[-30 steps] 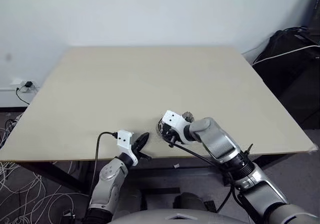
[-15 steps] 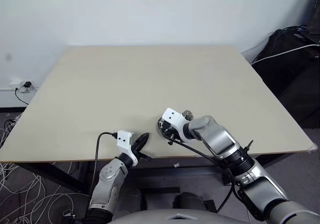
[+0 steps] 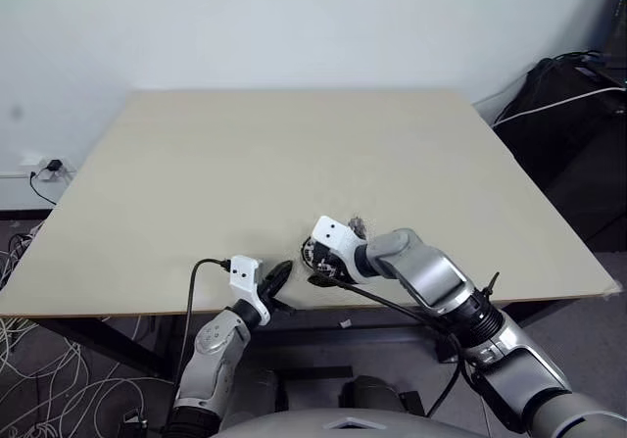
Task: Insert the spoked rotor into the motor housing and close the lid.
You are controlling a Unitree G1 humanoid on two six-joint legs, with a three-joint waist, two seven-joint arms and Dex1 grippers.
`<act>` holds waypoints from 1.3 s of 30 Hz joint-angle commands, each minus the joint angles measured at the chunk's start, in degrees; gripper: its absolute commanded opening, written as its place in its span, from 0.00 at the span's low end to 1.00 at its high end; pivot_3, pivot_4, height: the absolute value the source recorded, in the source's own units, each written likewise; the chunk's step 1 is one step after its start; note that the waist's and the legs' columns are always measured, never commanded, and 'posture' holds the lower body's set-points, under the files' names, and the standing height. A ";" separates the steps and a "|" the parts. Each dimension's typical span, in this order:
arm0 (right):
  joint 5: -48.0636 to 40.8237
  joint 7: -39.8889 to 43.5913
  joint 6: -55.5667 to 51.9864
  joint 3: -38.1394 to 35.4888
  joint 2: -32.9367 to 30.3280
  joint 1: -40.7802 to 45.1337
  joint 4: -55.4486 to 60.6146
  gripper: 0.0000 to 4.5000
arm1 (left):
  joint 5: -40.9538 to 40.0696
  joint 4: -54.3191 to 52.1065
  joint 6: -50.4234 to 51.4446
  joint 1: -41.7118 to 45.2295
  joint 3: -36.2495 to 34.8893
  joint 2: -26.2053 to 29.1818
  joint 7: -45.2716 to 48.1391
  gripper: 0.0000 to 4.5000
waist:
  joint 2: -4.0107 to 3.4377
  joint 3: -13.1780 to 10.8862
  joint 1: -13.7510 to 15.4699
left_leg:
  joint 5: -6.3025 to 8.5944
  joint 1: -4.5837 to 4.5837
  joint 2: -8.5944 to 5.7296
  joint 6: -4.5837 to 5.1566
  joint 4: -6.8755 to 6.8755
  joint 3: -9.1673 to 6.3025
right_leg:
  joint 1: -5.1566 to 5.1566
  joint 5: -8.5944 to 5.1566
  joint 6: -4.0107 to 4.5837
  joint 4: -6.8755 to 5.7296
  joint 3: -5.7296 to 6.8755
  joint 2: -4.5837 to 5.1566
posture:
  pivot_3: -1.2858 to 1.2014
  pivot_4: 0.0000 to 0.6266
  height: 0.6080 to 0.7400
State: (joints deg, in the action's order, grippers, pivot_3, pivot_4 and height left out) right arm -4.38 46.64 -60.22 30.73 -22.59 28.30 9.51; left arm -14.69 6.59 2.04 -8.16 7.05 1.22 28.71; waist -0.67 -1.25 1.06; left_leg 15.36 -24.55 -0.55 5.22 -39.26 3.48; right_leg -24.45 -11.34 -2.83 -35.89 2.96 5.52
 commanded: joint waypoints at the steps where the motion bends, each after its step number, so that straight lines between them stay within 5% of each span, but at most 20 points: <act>1: -2.28 0.81 1.02 -1.03 0.03 1.39 3.50 0.52 | -0.62 -0.57 -1.16 0.77 -0.27 -0.42 0.24 0.00 | 0.00 0.00 0.01 | 0.00 0.01 0.00 0.00 0.00 0.00 | 0.01 0.00 0.00 0.00 0.00 -0.01 | 0.52 0.00 1.00; 12: -13.01 2.86 1.03 -5.26 2.18 0.89 15.09 0.52 | -0.74 -0.02 -1.00 1.19 -0.31 -0.35 0.63 0.00 | 0.01 0.01 0.04 | 0.00 0.02 0.00 0.01 -0.06 -0.02 | 0.05 0.01 -0.02 -0.04 0.04 -0.05 | 0.52 0.00 1.00; 17: -16.67 -1.91 6.08 -11.64 8.04 0.92 18.73 0.52 | -0.65 0.09 -1.05 1.20 -0.32 -0.37 0.69 0.00 | 0.03 0.03 0.04 | 0.00 0.04 0.02 0.01 -0.08 -0.03 | 0.06 0.02 -0.04 -0.05 0.04 -0.05 | 0.52 0.00 1.00; 21: -11.13 -11.85 13.80 -15.44 11.55 1.24 16.88 0.32 | -0.70 -0.14 -0.89 0.94 -0.39 -0.18 0.74 0.00 | 0.07 0.11 0.11 | -0.01 0.06 0.00 -0.01 -0.08 -0.03 | 0.07 0.03 -0.05 -0.10 0.04 -0.16 | 0.52 0.00 1.00; 25: -6.04 -20.23 18.85 -18.18 12.00 -0.27 15.64 0.01 | -0.68 -0.40 -0.64 0.72 -0.35 0.12 0.84 0.00 | 0.09 0.15 0.05 | -0.02 0.06 -0.04 -0.02 -0.08 0.03 | 0.07 0.04 -0.06 -0.09 -0.02 -0.23 | 0.52 0.00 1.00; 30: 6.29 -27.75 22.34 -17.10 2.98 -4.90 12.34 0.00 | -0.58 -0.79 -0.38 0.30 -0.15 0.51 1.07 0.00 | 0.13 0.22 0.27 | -0.03 0.05 -0.06 -0.04 -0.07 0.06 | 0.08 0.03 -0.05 -0.06 -0.02 -0.21 | 0.52 0.00 1.00; 39: 12.07 -31.68 18.79 -19.93 -2.18 -16.59 13.89 0.00 | -0.54 -1.14 -0.21 -0.06 -0.04 0.80 1.07 0.00 | 0.03 0.27 -0.08 | -0.05 0.12 0.04 0.00 -0.03 0.13 | 0.07 0.02 -0.05 -0.09 -0.11 -0.32 | 0.52 0.00 1.00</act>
State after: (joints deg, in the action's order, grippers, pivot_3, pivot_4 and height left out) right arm 6.71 16.06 -40.69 12.29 -24.64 12.15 21.08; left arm -14.68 7.15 2.25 -8.58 7.19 2.02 29.62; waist -0.65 -0.98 0.98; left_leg 15.31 -24.43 -0.51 5.23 -39.31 3.61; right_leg -24.37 -11.33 -2.88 -35.99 2.86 5.21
